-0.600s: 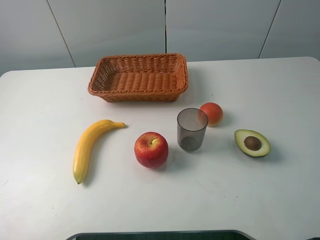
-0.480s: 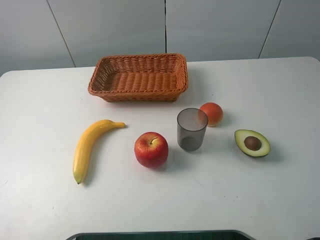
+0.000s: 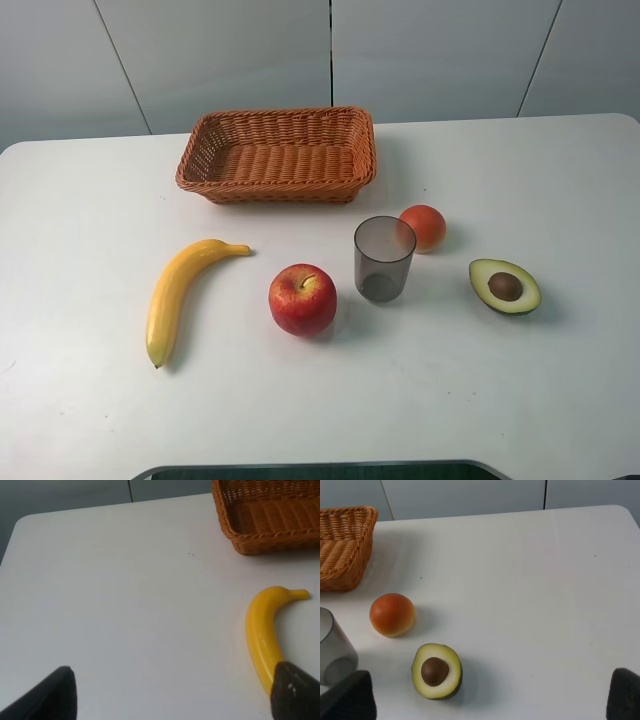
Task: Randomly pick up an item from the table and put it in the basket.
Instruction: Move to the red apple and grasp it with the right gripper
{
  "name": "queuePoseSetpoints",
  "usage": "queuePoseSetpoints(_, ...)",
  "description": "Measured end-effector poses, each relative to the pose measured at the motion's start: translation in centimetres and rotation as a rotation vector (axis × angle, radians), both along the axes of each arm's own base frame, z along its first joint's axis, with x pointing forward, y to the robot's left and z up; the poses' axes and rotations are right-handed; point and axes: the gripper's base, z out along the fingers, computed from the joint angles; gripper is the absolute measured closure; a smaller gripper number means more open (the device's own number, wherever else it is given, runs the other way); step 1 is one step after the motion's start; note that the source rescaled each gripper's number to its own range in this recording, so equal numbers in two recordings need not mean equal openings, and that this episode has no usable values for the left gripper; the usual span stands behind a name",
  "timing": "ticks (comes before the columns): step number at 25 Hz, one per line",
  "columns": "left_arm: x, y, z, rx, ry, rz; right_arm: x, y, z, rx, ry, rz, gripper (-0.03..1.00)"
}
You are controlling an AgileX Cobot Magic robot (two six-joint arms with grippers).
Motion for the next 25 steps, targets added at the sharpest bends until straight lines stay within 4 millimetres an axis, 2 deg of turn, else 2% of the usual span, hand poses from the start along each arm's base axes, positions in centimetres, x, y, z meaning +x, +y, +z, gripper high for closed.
queuePoseSetpoints(25, 0.0, 0.0, 0.0, 0.0, 0.0, 0.0, 0.0, 0.0, 0.0, 0.0, 0.0, 0.0, -0.03)
